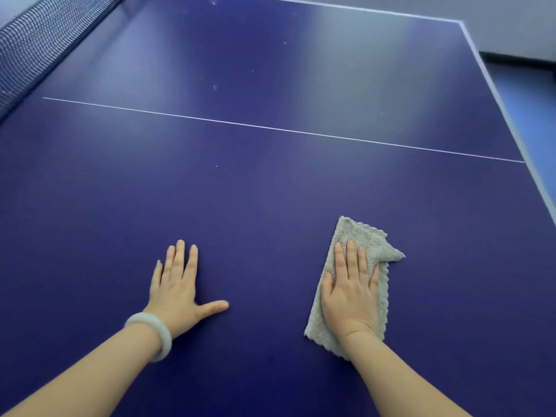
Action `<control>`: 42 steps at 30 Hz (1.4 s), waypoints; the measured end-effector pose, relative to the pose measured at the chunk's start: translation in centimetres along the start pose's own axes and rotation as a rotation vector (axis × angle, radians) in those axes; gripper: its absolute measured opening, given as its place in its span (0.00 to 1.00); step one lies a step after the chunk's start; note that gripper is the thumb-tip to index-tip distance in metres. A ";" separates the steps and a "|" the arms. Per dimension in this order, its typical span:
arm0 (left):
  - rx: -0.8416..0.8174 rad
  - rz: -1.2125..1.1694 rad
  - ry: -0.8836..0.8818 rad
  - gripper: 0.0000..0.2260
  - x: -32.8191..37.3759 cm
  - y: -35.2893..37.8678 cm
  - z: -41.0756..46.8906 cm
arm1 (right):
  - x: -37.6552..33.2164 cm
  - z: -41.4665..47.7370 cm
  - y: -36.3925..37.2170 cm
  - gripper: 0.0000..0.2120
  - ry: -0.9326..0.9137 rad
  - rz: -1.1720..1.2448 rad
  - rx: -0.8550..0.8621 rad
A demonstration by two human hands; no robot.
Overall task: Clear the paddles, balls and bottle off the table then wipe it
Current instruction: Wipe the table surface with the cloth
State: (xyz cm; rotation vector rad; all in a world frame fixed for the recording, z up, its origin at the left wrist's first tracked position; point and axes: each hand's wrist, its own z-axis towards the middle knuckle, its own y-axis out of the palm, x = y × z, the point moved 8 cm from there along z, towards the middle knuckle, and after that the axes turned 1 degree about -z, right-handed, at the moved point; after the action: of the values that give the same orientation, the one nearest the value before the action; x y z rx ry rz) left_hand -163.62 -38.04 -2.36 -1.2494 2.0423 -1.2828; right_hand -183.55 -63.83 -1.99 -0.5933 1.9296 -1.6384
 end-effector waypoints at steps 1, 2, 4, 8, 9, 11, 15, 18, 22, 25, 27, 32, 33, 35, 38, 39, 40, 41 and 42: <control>-0.022 0.002 0.015 0.62 -0.2 0.4 0.0 | 0.0 0.0 0.0 0.29 0.005 -0.001 -0.002; -0.040 -0.003 0.022 0.62 -0.3 0.6 0.1 | 0.0 0.0 -0.1 0.29 0.008 -0.004 -0.003; -0.053 -0.018 0.018 0.64 -0.1 0.9 0.3 | -0.1 0.0 -0.1 0.29 0.006 -0.019 -0.006; -0.056 -0.034 0.018 0.64 0.2 0.7 0.2 | 0.4 0.6 -0.1 0.29 0.036 -0.030 -0.013; -0.057 -0.037 0.016 0.64 0.2 0.7 0.1 | 0.6 1.1 -0.2 0.29 0.071 -0.031 -0.012; -0.059 -0.020 0.011 0.64 0.3 0.6 0.0 | 0.7 2.6 -0.6 0.29 0.183 -0.012 -0.012; -0.073 -0.005 0.008 0.63 0.4 0.6 -0.2 | -1.5 4.1 -0.6 0.29 0.273 0.059 -0.014; -0.071 -0.004 0.012 0.63 0.3 0.5 -0.3 | -1.5 3.3 -0.1 0.28 0.085 0.034 -0.040; -0.058 0.003 0.014 0.63 0.4 0.6 -0.3 | 6.4 3.1 -1.3 0.28 0.253 0.011 -0.027; -0.056 0.014 0.009 0.63 0.5 0.7 -0.2 | 10.5 5.7 -2.7 0.28 0.296 0.008 -0.043; -0.057 0.019 0.006 0.64 0.5 0.8 -0.1 | 10.9 7.8 -3.2 0.29 0.335 0.031 -0.064; -0.055 0.035 0.000 0.63 0.4 0.7 -0.1 | -1.6 8.3 -1.6 0.28 0.102 0.004 -0.075; -0.051 0.036 0.000 0.63 0.5 0.6 -0.1 | -5.3 7.3 -0.9 0.28 0.003 -0.014 -0.071; -0.047 0.034 0.004 0.63 0.5 0.6 -0.2 | -10.8 4.2 0.3 0.29 -0.148 -0.039 -0.044; -0.038 0.023 0.010 0.63 0.4 0.6 -0.2 | -12.0 0.1 2.0 0.29 -0.219 -0.057 -0.046; -0.035 0.015 0.010 0.63 0.3 0.6 -0.2 | -11.0 -0.5 2.2 0.29 -0.194 -0.065 -0.038; -0.035 0.013 0.016 0.64 0.5 0.7 -0.2 | -9.2 -1.0 2.2 0.29 -0.134 -0.065 -0.027; -0.035 0.011 0.023 0.64 0.8 0.7 -0.2 | -7.5 -1.3 2.0 0.29 -0.057 -0.051 -0.018; -0.032 0.009 0.025 0.64 0.8 0.7 -0.2 | -6.5 -1.3 1.8 0.29 0.018 -0.032 -0.017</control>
State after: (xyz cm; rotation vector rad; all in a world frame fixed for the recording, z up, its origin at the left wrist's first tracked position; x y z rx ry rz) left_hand -164.50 -38.49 -2.81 -1.2423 2.0913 -1.2728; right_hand -179.47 -58.36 -2.86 -0.6209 1.9583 -1.6539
